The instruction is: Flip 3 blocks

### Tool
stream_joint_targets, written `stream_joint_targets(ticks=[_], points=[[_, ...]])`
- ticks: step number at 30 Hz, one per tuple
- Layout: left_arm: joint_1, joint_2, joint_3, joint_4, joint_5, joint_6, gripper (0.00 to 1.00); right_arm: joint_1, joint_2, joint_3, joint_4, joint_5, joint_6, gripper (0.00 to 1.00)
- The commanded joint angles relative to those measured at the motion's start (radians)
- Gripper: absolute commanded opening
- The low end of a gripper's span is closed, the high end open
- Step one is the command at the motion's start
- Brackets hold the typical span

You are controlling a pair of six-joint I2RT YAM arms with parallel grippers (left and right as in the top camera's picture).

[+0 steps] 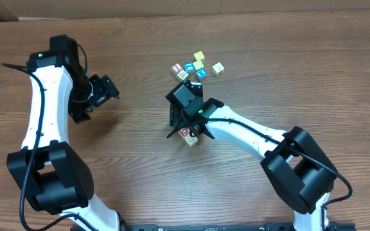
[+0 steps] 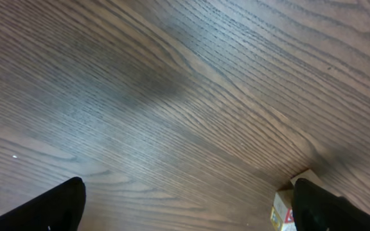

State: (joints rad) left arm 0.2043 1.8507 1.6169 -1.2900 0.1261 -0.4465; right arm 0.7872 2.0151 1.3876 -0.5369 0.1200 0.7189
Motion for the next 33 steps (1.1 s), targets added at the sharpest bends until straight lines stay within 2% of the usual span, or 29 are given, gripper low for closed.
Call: stream_joint_targets(ticks=[1, 4, 6, 8, 15, 18, 19, 20, 22, 33], points=[[-0.004, 0.010, -0.035, 0.024, 0.013, -0.003, 0.85, 0.008, 0.014, 0.014, 0.007, 0.018, 0.014, 0.69], [-0.014, 0.010, -0.054, 0.039, 0.027, -0.003, 0.57, 0.019, 0.014, 0.014, 0.008, 0.018, 0.014, 0.68], [-0.024, 0.010, -0.064, 0.048, 0.027, -0.002, 0.47, 0.023, 0.014, 0.014, 0.016, 0.018, 0.014, 0.68], [-0.036, 0.010, -0.069, 0.057, 0.027, -0.002, 0.43, 0.023, 0.014, 0.014, 0.021, 0.018, 0.014, 0.68], [-0.074, 0.010, -0.072, 0.078, 0.023, -0.003, 0.41, 0.023, 0.014, 0.014, 0.016, -0.063, -0.055, 0.64], [-0.089, 0.010, -0.072, 0.090, 0.024, -0.002, 0.31, 0.023, 0.014, 0.014, 0.003, -0.062, -0.092, 0.65], [-0.095, 0.010, -0.072, 0.093, 0.024, -0.002, 0.26, 0.023, 0.014, 0.014, -0.002, -0.062, -0.104, 0.65], [-0.103, 0.010, -0.072, 0.097, 0.024, 0.004, 0.15, 0.023, 0.014, 0.014, -0.007, -0.062, -0.111, 0.66], [-0.124, 0.010, -0.072, 0.114, 0.024, 0.033, 0.06, 0.023, 0.013, 0.014, -0.011, -0.080, -0.129, 0.66], [-0.278, 0.010, -0.072, 0.244, 0.023, 0.136, 0.04, 0.003, -0.050, 0.016, -0.005, -0.100, -0.148, 0.70]])
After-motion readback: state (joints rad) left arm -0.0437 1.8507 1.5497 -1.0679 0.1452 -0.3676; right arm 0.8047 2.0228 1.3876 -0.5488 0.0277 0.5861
